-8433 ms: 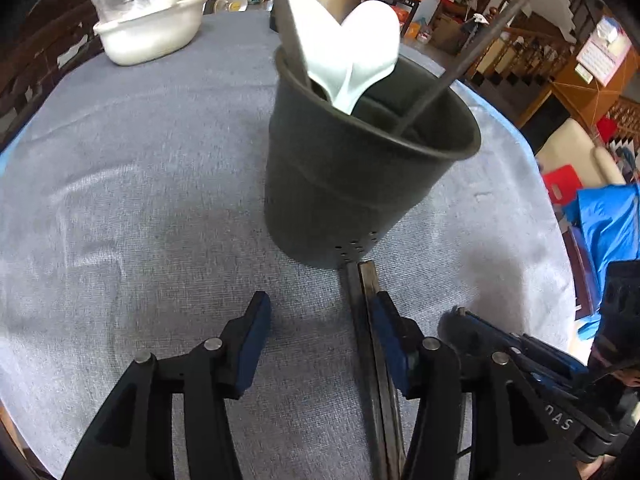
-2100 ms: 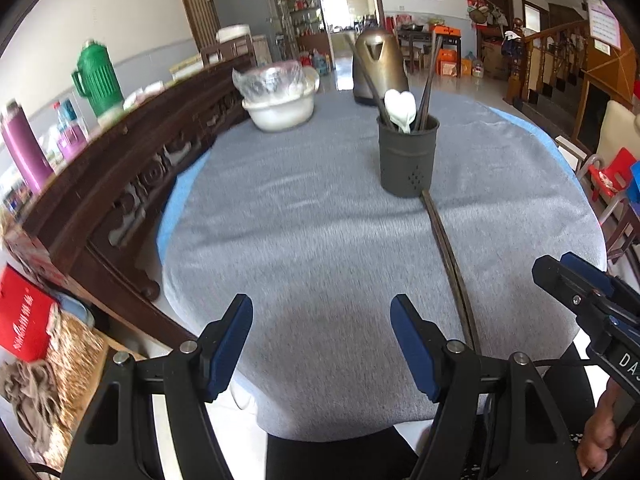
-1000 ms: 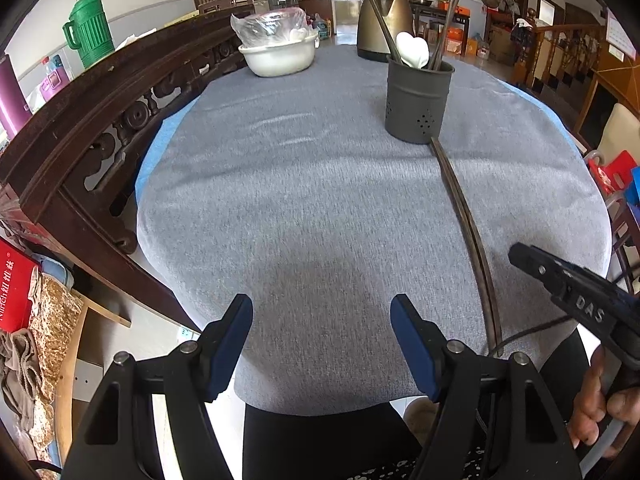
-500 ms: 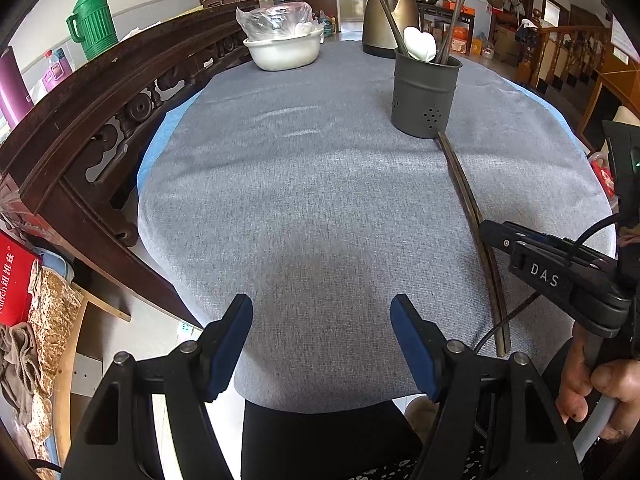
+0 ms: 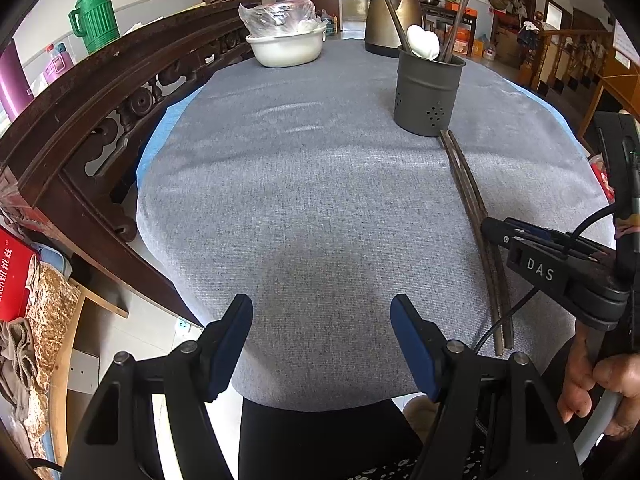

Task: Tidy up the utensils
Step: 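Grasp a dark chopstick with the right tool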

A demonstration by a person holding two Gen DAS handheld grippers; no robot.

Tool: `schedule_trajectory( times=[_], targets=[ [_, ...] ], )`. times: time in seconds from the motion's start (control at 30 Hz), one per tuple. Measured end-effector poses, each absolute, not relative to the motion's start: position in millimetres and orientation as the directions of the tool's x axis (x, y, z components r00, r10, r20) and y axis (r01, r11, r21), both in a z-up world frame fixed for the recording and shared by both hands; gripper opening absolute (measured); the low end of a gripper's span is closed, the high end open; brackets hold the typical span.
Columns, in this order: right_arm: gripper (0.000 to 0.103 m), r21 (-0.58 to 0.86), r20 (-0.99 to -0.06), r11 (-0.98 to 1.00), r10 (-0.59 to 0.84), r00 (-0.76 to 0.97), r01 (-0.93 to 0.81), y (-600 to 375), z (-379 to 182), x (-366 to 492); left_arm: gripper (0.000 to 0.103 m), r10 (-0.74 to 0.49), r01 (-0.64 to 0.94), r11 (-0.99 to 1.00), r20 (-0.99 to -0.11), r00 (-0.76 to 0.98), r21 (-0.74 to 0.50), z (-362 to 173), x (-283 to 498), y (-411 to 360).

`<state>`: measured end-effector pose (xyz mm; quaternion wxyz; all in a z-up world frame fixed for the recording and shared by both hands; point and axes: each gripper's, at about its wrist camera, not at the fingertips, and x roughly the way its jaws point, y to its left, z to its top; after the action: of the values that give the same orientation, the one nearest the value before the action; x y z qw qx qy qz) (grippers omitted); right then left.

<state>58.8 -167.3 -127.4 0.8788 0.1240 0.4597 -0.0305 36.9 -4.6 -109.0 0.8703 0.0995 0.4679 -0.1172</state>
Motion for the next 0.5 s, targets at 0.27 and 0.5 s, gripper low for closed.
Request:
schedule_trajectory(
  times=[0.27, 0.5],
  targets=[
    [0.018, 0.198, -0.825, 0.955, 0.039, 0.564, 0.223, -181.6, -127.2, 51.9, 0.072, -0.11, 0.288, 0.956, -0.836, 0.537, 0.059, -107.7, 36.9, -1.7],
    [0.017, 0.199, -0.83, 0.954, 0.043, 0.557, 0.222, -190.3, -126.4, 39.6, 0.072, -0.113, 0.288, 0.956, -0.835, 0.539, 0.057, -107.6, 36.3, -0.7]
  ],
)
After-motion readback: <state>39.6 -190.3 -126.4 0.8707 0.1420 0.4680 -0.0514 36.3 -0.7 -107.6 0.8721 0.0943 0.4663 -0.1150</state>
